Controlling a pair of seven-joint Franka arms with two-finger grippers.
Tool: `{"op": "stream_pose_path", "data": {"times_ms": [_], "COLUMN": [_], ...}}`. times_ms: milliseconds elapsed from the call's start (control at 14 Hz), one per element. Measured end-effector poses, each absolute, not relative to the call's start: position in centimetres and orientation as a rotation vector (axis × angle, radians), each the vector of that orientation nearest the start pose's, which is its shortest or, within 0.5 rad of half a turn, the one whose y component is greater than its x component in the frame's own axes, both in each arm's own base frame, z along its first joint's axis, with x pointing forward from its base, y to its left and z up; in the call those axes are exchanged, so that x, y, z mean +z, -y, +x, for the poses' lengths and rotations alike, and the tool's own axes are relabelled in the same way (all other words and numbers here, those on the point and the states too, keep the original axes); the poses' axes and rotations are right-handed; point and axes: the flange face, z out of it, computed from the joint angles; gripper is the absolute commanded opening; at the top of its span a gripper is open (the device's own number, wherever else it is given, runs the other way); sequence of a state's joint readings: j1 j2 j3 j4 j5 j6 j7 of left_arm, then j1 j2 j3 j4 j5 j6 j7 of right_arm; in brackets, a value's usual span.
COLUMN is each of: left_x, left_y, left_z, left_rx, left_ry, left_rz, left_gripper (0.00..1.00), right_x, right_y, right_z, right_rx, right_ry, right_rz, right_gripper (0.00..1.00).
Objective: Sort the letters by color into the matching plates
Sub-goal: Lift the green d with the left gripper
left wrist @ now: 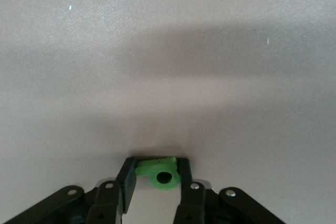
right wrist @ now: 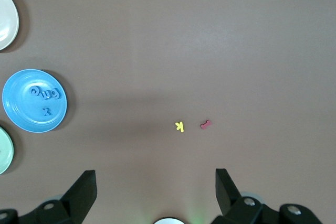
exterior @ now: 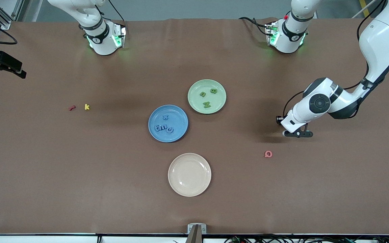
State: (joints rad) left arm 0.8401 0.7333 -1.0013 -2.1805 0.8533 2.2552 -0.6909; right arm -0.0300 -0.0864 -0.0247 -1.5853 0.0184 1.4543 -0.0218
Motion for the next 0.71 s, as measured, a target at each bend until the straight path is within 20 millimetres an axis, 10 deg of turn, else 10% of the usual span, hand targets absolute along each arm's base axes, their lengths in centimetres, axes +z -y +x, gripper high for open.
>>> {"op": "stream_pose_path", "data": {"times_ms": [356,713], "left_x": [21.2,26.3], "left_y": [11.6,19.0], "left_z": [52.6,51.0], "left_rx": [0.223,0.243], "left_ry": [-0.060,0.068], "left_rz": [-3.076,-3.088], "left_gripper": [0.22,0.22], "right_x": [65.4,65.4], "right_y": [2.5,2.3], "right_z": [51.4,51.4], "right_rx": [0.068,0.068], "right_ry": [-0.045,-0.042], "right_rz": [-3.116,-3.101], "right_gripper": [1.00,1.00]}}
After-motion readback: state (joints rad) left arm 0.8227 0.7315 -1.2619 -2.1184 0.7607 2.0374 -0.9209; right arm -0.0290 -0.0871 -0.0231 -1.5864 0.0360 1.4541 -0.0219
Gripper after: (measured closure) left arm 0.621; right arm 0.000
